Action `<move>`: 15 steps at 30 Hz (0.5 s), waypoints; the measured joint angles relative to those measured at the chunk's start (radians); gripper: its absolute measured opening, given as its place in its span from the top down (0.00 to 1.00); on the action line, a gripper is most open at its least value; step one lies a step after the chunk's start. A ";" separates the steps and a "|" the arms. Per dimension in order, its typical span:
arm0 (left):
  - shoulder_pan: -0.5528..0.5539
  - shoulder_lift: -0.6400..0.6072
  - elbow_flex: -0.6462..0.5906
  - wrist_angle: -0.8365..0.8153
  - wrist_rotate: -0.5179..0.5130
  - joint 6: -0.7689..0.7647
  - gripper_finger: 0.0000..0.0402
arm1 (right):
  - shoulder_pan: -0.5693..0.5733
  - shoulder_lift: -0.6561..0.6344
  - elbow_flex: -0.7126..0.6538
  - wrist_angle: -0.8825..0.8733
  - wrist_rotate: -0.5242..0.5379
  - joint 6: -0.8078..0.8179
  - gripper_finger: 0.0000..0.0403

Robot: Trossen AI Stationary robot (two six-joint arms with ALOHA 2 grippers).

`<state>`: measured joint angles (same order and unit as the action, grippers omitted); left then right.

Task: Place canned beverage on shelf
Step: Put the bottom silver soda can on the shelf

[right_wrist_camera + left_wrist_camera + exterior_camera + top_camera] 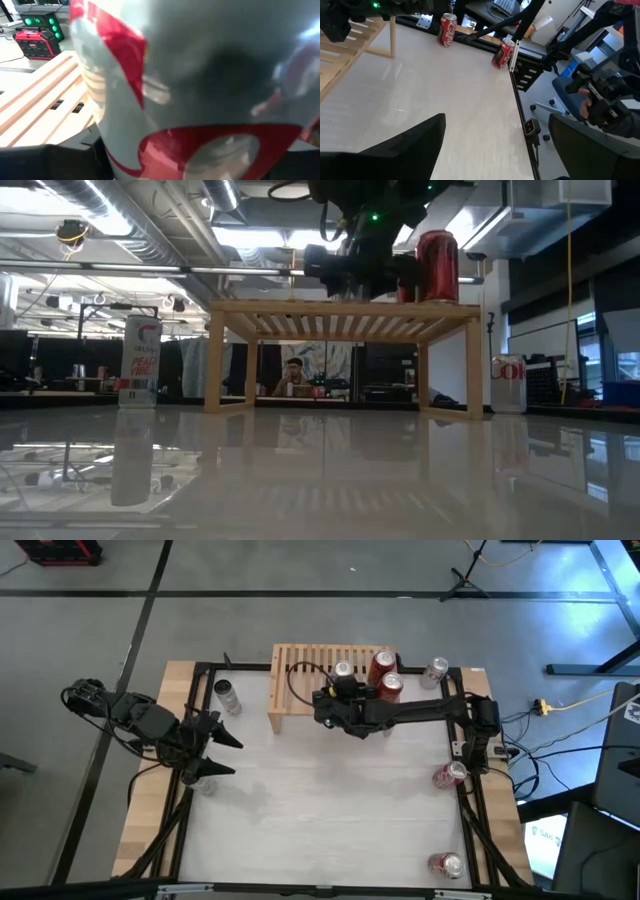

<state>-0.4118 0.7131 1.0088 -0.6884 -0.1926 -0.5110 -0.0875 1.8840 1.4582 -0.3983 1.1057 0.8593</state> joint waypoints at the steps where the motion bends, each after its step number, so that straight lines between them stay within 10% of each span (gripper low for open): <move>1: 0.000 0.000 0.000 0.000 0.000 0.000 0.13 | -0.001 0.000 0.000 0.000 0.001 0.000 0.27; 15: -0.001 0.000 0.000 0.000 0.004 0.000 0.13 | -0.005 0.000 0.067 0.004 0.000 -0.092 0.15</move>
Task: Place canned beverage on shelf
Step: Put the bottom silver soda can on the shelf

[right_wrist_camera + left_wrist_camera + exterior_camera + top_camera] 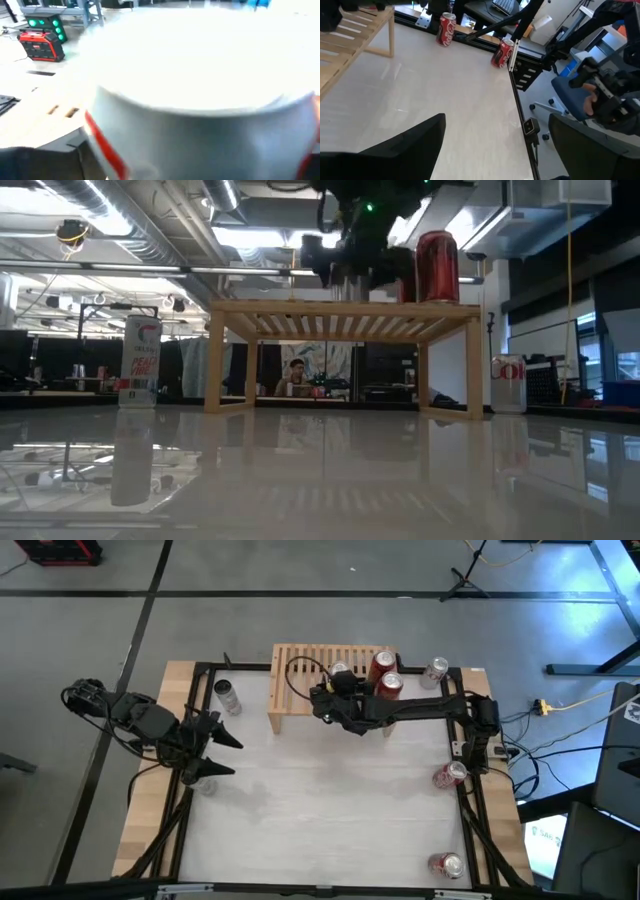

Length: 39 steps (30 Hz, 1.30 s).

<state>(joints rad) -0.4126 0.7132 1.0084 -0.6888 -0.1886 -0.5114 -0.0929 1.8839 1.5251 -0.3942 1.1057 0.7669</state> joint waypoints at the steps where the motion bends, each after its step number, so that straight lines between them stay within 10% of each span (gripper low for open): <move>1: 0.000 0.000 0.000 0.000 0.000 0.000 0.13 | 0.000 0.000 0.015 -0.002 0.001 -0.023 0.16; 17: 0.000 0.000 0.000 0.000 -0.008 0.000 0.13 | 0.001 0.000 0.275 -0.288 0.001 -0.121 0.25; 39: 0.000 0.000 0.000 0.000 -0.012 -0.004 0.13 | -0.034 0.000 0.278 -0.524 -0.046 0.090 0.29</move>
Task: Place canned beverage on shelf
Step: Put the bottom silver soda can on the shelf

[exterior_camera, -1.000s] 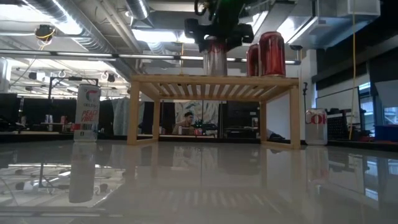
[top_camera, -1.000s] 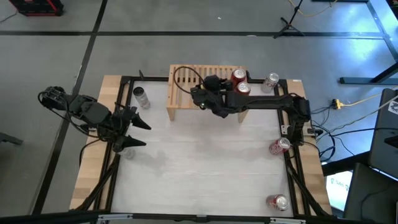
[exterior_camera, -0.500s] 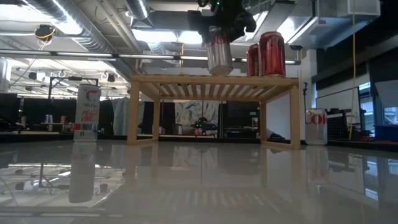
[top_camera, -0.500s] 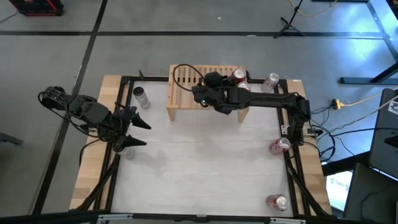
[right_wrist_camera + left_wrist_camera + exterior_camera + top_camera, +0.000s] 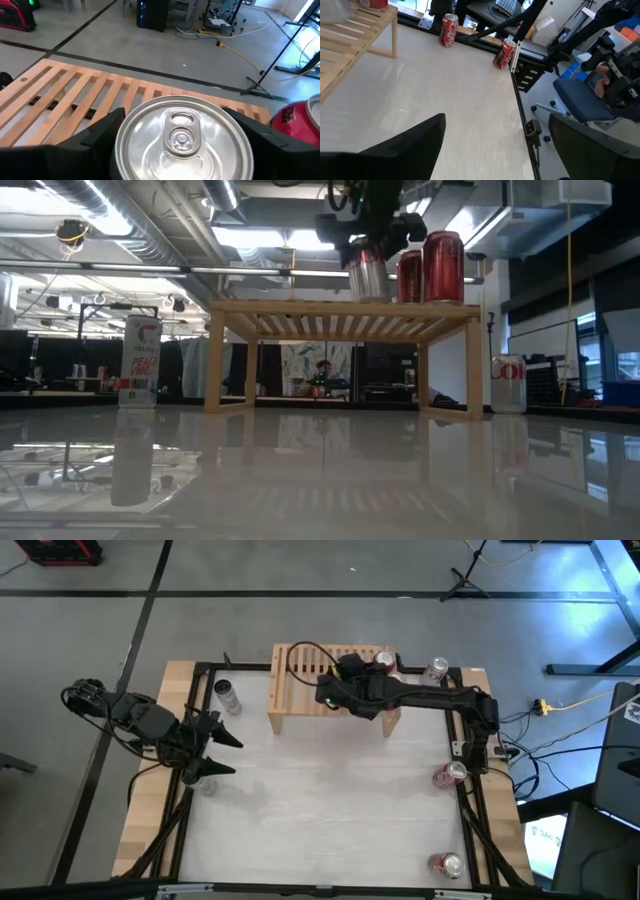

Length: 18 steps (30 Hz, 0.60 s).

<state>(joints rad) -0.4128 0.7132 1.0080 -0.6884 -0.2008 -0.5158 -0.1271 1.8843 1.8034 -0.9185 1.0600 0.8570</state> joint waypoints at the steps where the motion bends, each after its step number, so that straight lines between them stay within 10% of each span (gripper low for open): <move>1: 0.000 0.000 0.000 0.000 0.000 0.001 0.13 | 0.000 0.000 0.000 0.005 -0.003 0.000 0.29; 18: 0.000 0.000 0.000 0.000 -0.004 0.016 0.13 | -0.025 -0.004 0.000 0.042 -0.014 -0.014 0.28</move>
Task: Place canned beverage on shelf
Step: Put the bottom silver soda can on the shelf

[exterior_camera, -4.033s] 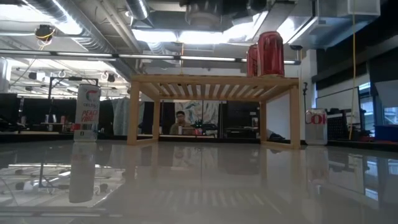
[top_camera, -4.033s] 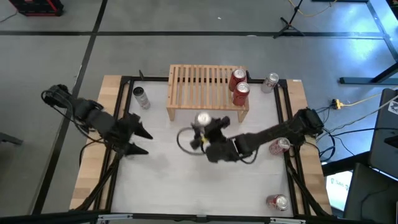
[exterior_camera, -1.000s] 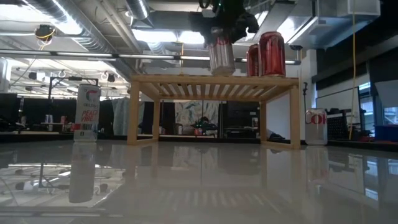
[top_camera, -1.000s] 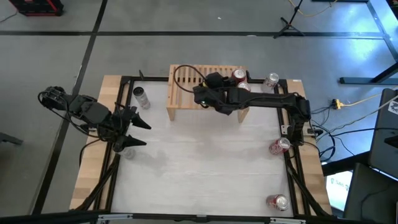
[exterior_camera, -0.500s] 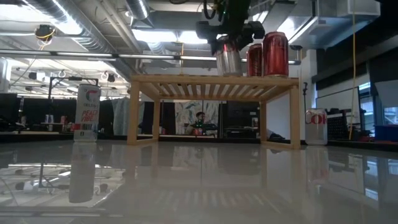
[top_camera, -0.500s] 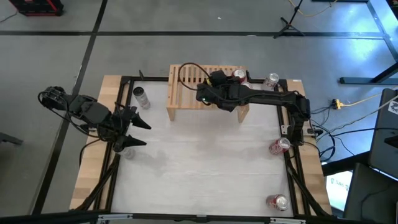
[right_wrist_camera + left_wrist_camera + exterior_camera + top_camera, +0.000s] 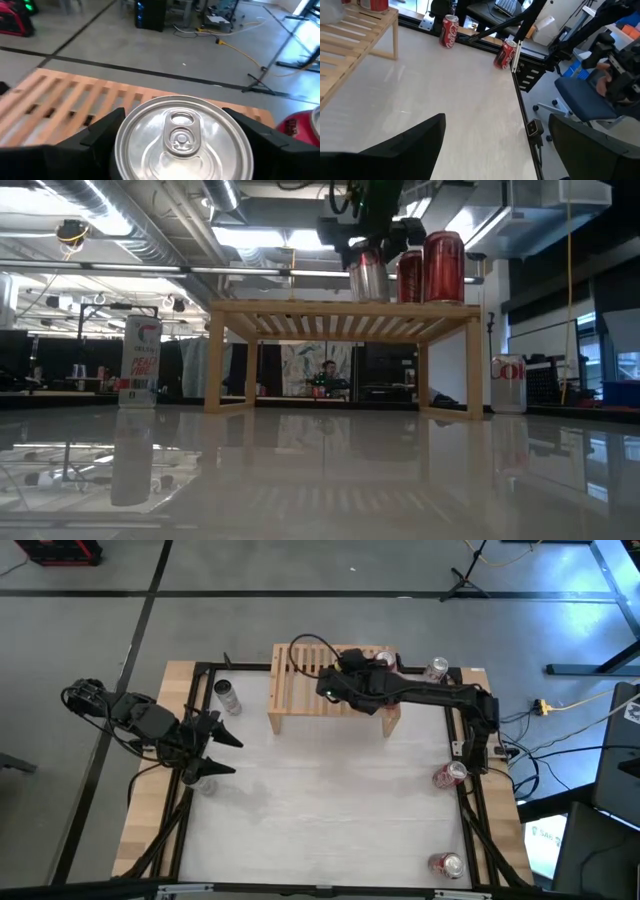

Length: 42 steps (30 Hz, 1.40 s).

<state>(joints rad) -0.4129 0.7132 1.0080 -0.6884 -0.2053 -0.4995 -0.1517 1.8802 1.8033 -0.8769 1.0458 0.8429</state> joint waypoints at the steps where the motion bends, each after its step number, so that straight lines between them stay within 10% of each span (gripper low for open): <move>1: 0.000 0.000 0.000 0.000 -0.001 0.000 0.13 | 0.001 0.000 0.000 0.021 0.000 -0.014 0.29; 31: 0.000 0.000 0.000 0.001 -0.014 0.014 0.13 | 0.000 0.002 0.013 0.110 -0.126 -0.096 0.18; 42: 0.000 0.000 0.000 0.001 -0.014 0.014 0.13 | -0.041 -0.008 0.282 -0.115 -0.414 -0.059 0.17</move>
<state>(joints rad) -0.4126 0.7132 1.0080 -0.6876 -0.2195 -0.4859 -0.1928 1.8725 2.0849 -0.9922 0.6320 0.7835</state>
